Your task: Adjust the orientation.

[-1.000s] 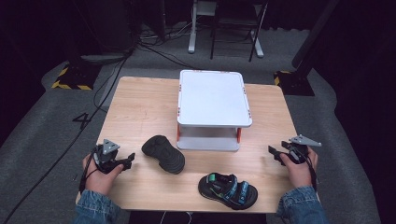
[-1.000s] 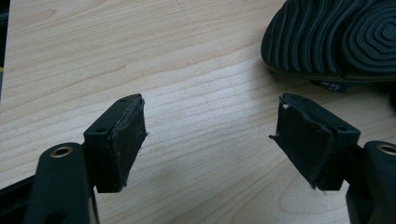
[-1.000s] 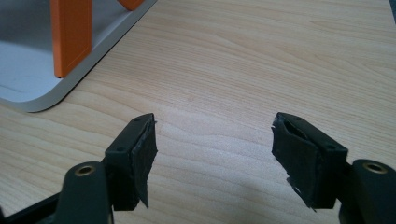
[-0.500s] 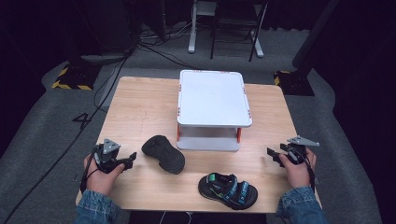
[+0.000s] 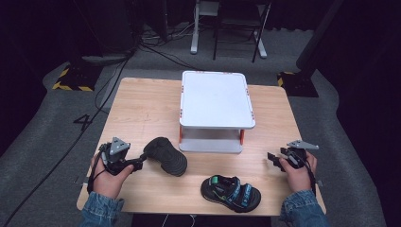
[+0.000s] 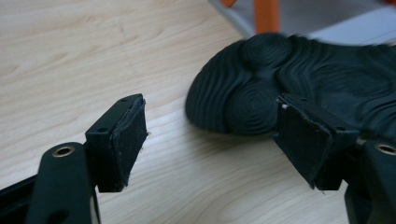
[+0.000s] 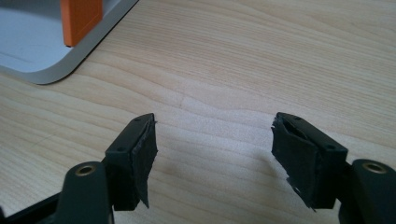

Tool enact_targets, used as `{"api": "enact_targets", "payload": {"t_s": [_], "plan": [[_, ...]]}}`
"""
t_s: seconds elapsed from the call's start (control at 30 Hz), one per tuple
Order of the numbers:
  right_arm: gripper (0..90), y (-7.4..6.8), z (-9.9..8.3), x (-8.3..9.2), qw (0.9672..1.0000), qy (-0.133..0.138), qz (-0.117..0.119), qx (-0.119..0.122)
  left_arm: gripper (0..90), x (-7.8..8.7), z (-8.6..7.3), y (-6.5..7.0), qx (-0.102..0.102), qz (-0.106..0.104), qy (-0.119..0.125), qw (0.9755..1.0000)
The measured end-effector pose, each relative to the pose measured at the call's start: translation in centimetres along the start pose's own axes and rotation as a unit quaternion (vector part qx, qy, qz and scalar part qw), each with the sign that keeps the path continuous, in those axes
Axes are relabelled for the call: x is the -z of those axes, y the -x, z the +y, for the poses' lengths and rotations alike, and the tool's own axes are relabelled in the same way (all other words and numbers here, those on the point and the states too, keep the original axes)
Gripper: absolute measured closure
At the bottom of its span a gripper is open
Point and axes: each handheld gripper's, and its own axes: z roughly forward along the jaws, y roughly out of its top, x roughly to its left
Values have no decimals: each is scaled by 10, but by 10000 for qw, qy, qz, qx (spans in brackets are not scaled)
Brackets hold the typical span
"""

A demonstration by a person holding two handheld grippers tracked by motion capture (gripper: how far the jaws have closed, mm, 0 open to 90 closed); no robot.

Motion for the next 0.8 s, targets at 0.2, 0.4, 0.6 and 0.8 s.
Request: {"api": "enact_targets", "payload": {"t_s": [0.2,0.4,0.6,0.8], "plan": [[314,-1,-1,0,10000,-50,15,-22,254,6,11,30,-222,-393,176,9988],[314,-2,-1,-1,10000,-72,42,-16,252,4,17,60,-455,-779,272,9955],[314,-2,-1,-2,9999,-93,57,-3,209,-12,14,86,-651,-1025,255,9923],[313,-2,-1,-3,9999,-91,58,17,188,-27,8,98,-788,-1118,4,9906]]}}
